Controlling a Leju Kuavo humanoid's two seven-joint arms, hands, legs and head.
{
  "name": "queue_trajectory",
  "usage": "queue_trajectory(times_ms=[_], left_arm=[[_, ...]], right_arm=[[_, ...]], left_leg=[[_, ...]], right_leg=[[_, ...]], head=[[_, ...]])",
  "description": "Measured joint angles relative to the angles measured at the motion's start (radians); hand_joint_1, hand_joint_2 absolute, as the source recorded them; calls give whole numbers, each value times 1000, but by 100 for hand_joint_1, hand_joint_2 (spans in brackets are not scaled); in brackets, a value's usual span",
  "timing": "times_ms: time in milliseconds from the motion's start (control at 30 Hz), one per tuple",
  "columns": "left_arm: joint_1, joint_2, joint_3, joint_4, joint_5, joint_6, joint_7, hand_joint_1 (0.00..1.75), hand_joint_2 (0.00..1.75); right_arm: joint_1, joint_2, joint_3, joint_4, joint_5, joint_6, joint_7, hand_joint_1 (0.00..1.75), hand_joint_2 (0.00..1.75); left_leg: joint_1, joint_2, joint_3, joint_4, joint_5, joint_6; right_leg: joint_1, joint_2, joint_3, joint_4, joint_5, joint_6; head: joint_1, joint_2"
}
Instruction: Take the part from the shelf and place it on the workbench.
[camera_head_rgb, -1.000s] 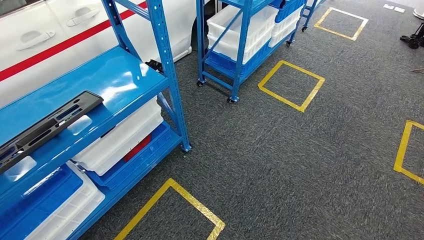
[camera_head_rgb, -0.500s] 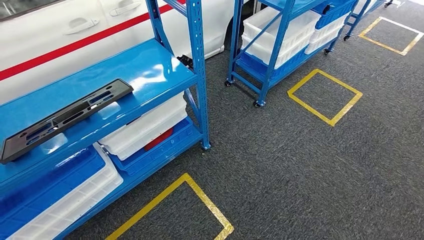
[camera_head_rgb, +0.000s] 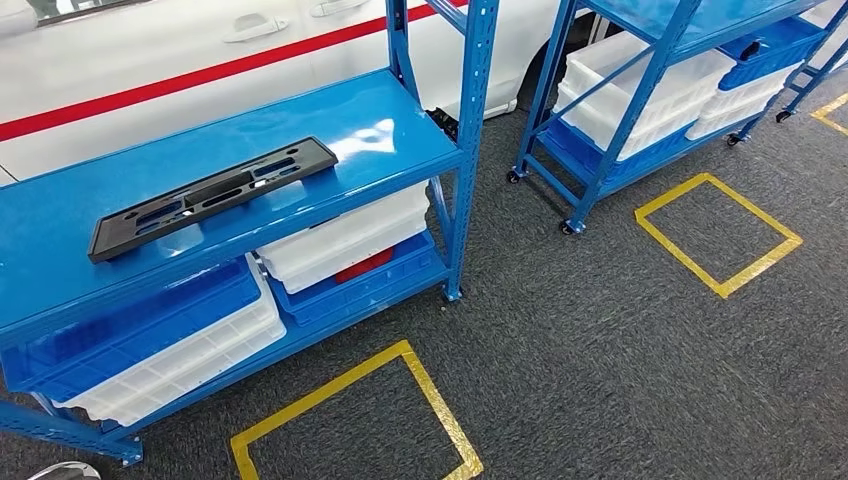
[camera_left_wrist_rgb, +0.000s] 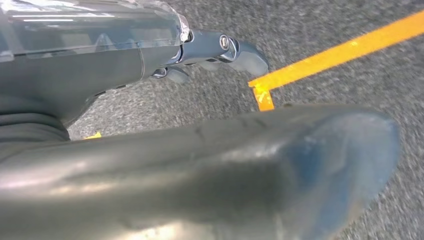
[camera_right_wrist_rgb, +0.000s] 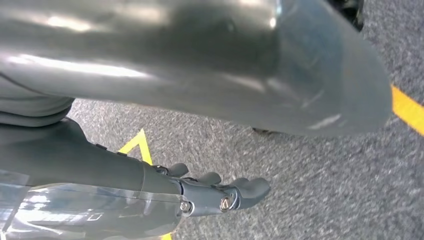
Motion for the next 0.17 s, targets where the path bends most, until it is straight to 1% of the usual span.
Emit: queue_trajectory(times_ms=[33,67,100,133,167], left_arm=[[2,0,0,0,0,0,0,0,0],[1,0,0,0,0,0,0,0,0],[-1,0,0,0,0,0,0,0,0],[-3,0,-1,0,0,0,0,0,0],[-5,0,-2,0,0,0,0,0,0]], right_arm=[[-1,0,0,0,0,0,0,0,0],[-1,0,0,0,0,0,0,0,0],[1,-1,0,0,0,0,0,0,0],[3,-1,0,0,0,0,0,0,0],[4,-1,0,0,0,0,0,0,0]], left_leg=[[2,-10,3,-7,5,6],[5,-20,6,-14,11,12],[8,-30,7,-18,16,17],[8,-41,5,-19,18,20],[7,-47,3,-19,19,21]], right_leg=[[-2,17,-2,9,-9,6],[-4,44,-13,36,-29,10],[-7,78,-35,85,-59,14],[-8,105,-67,150,-93,16],[-9,116,-86,188,-113,17]], head=[[0,0],[0,0],[0,0],[0,0],[0,0]])
